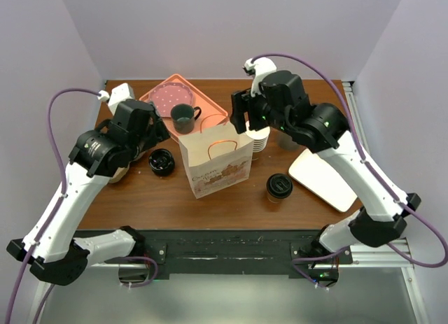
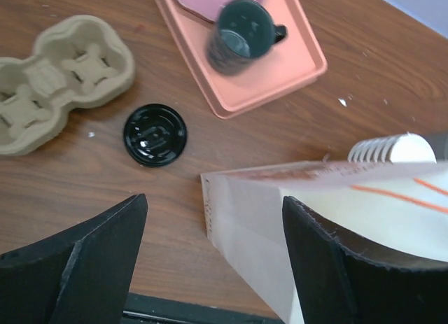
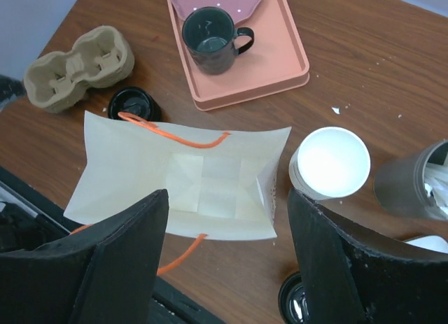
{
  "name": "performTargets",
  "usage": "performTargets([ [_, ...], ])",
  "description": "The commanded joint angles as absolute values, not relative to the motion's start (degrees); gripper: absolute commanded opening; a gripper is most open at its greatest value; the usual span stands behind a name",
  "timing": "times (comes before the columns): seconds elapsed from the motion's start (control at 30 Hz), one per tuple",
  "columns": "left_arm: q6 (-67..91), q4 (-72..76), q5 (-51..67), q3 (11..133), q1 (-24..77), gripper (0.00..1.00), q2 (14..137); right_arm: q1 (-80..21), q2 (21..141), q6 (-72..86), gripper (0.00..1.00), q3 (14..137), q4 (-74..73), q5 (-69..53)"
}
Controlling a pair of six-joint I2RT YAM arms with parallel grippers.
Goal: Pack the takeout coffee
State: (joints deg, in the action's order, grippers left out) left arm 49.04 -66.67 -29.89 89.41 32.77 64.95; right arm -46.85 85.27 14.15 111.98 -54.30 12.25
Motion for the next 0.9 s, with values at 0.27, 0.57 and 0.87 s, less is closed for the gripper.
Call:
performTargets([
  [0.27,55.8,-69.9,-37.7,88.0,18.5,0.81,70.6,-41.5,82.6,14.2,0.54,103.4,-51.2,10.7],
  [0.57,49.4,-59.9,-31.7,79.8,0.0,0.75,75.8,-41.4,78.3,16.4,0.59,98.5,-50.1,8.4],
  [0.87,38.9,-48.9,-25.7,79.6,-6.4,0.71,89.1,-41.3,74.3,19.4,0.59,92.6,-46.3,3.4],
])
